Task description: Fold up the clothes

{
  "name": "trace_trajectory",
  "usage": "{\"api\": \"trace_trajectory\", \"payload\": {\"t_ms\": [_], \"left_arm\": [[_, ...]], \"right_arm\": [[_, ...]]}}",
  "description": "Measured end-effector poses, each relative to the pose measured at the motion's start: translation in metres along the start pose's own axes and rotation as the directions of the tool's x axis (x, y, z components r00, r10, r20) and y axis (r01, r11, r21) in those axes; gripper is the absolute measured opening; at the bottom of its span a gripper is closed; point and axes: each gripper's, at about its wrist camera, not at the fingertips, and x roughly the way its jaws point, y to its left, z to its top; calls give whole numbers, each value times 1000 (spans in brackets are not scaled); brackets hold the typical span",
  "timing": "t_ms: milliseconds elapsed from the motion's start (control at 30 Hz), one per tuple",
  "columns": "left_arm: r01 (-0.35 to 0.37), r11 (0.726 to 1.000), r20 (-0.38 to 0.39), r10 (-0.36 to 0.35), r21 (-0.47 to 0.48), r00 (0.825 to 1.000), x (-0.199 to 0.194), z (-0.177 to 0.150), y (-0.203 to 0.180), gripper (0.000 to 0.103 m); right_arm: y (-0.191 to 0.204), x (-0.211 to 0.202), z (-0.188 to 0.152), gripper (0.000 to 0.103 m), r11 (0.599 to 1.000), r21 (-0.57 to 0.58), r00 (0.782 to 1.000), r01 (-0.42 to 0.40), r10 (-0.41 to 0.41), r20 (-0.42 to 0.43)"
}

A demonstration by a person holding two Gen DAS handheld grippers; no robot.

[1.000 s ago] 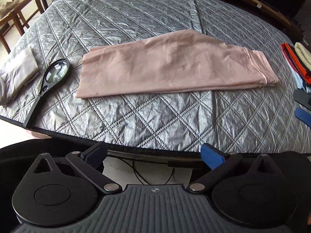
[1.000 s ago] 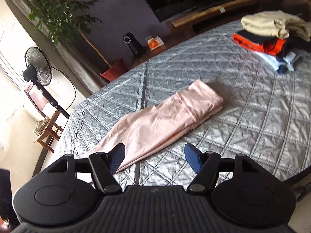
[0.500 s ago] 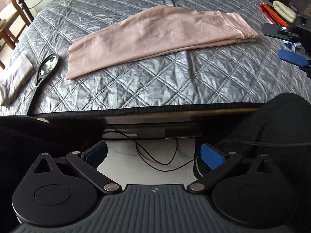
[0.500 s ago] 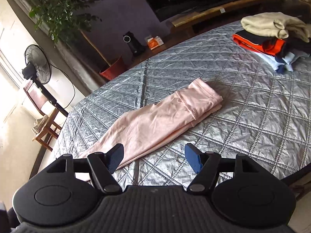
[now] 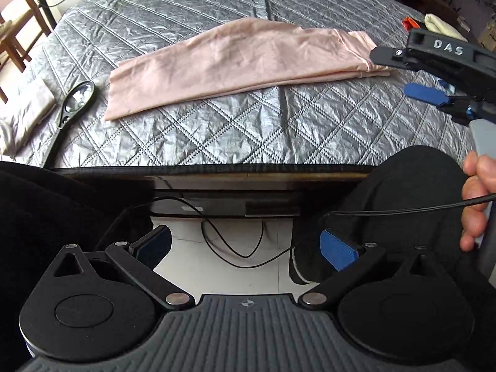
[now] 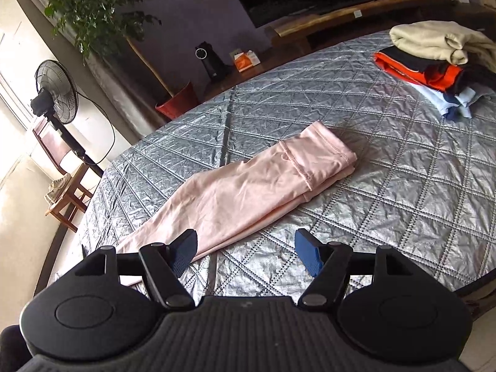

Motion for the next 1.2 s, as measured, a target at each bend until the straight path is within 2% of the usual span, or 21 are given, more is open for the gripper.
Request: {"api": "trace_trajectory", "payload": {"t_ms": [233,433,567,867,1200], "left_arm": [[-1,999,9,1,-36,1000,5,11,11,103],[3,998,47,0,-61,999,-13,23,11,103],[-6,998,92,12,-69,996,-31,30,7,103],[-7,1000,170,10,-18,985,-65,35,-16,103],[5,1000,196,-8,17,981,-80,34,-36,103]], "right_arm": [[9,14,1,65,998,-60,999,0,-3,-51],[-6,15,3,66,999,36,998,-14,16,-64],[-8,17,3,66,999,43,997,-13,16,-74],[-15,13,4,66,998,63,998,-21,25,-65],[-21,7,4,66,997,73,998,-22,26,-54]]}}
